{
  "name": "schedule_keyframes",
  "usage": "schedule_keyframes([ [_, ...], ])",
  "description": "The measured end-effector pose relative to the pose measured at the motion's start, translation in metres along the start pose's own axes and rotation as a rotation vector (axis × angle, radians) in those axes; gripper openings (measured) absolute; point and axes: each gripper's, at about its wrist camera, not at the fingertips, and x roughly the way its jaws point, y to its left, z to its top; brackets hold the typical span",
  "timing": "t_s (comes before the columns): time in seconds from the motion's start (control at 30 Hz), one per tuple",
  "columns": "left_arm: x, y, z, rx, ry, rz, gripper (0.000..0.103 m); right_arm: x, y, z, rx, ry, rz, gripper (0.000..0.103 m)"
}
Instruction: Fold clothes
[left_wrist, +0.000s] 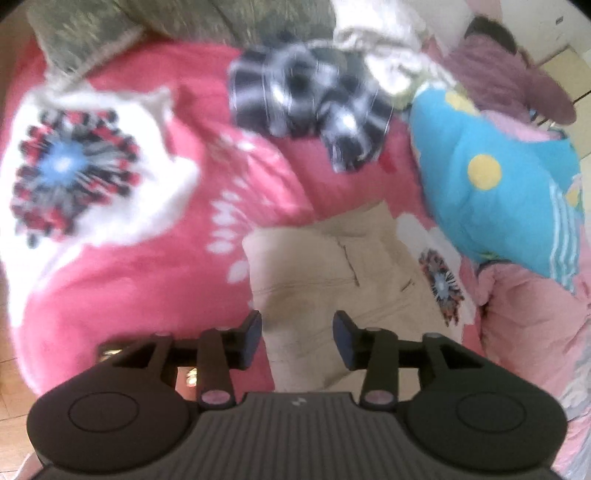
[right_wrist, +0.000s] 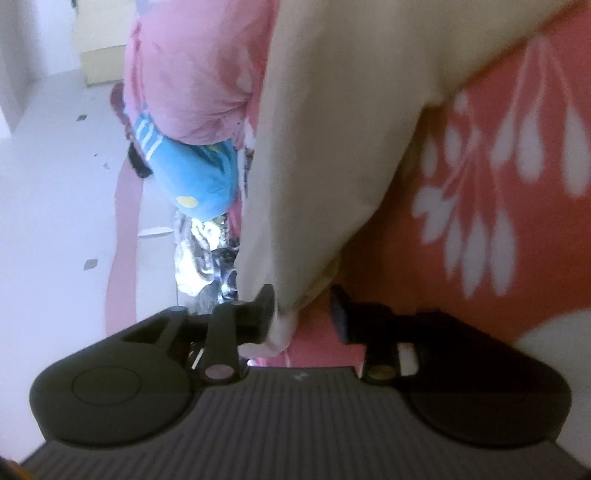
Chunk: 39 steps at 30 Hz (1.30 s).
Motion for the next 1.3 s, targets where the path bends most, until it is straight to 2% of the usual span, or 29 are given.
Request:
schedule_keyframes([
  [0.07, -0.024, -0.005, -0.006, 0.016, -0.019, -0.028, 0.042, -0.013, 0.002, -0.002, -0.016, -0.012, 0.0, 0.051],
  [0.13, -0.051, -0.016, -0.014, 0.053, -0.036, -0.07, 0.042, -0.026, 0.007, -0.003, -0.041, -0.03, -0.01, 0.054],
  [0.23, -0.093, -0.047, -0.035, 0.117, -0.047, -0.178, 0.042, -0.057, 0.007, -0.003, -0.077, -0.071, -0.002, 0.056],
  [0.37, -0.145, -0.103, -0.085, 0.237, -0.03, -0.381, 0.042, -0.1, 0.01, -0.002, -0.117, -0.147, 0.014, 0.056],
  [0.47, -0.171, -0.145, -0.131, 0.294, 0.035, -0.556, 0.042, -0.141, 0.015, 0.001, -0.152, -0.233, 0.035, 0.057],
  [0.6, -0.184, -0.182, -0.192, 0.361, 0.123, -0.774, 0.044, -0.204, 0.022, 0.003, -0.23, -0.385, 0.039, 0.058],
  [0.67, -0.177, -0.185, -0.217, 0.386, 0.145, -0.833, 0.046, -0.233, 0.025, 0.004, -0.279, -0.459, 0.023, 0.06],
  [0.73, -0.162, -0.18, -0.235, 0.429, 0.125, -0.829, 0.047, -0.25, 0.03, 0.004, -0.33, -0.516, -0.015, 0.062],
  [0.77, -0.151, -0.174, -0.243, 0.456, 0.093, -0.796, 0.047, -0.256, 0.032, 0.005, -0.355, -0.534, -0.038, 0.062],
  [0.87, -0.111, -0.15, -0.255, 0.514, -0.018, -0.64, 0.046, -0.257, 0.038, 0.009, -0.428, -0.557, -0.116, 0.062],
  [0.93, -0.085, -0.134, -0.25, 0.523, -0.097, -0.536, 0.046, -0.237, 0.046, 0.015, -0.475, -0.537, -0.172, 0.062],
  [1.03, -0.053, -0.115, -0.233, 0.515, -0.205, -0.424, 0.046, -0.201, 0.069, 0.025, -0.588, -0.462, -0.236, 0.062],
  [1.17, -0.024, -0.099, -0.201, 0.441, -0.282, -0.361, 0.046, -0.124, 0.125, 0.035, -0.839, -0.33, -0.272, 0.062],
  [1.23, -0.013, -0.093, -0.189, 0.41, -0.307, -0.33, 0.046, -0.075, 0.157, 0.042, -0.986, -0.226, -0.258, 0.062],
  [1.3, -0.002, -0.088, -0.177, 0.382, -0.321, -0.307, 0.045, -0.022, 0.185, 0.052, -1.116, -0.083, -0.236, 0.063],
])
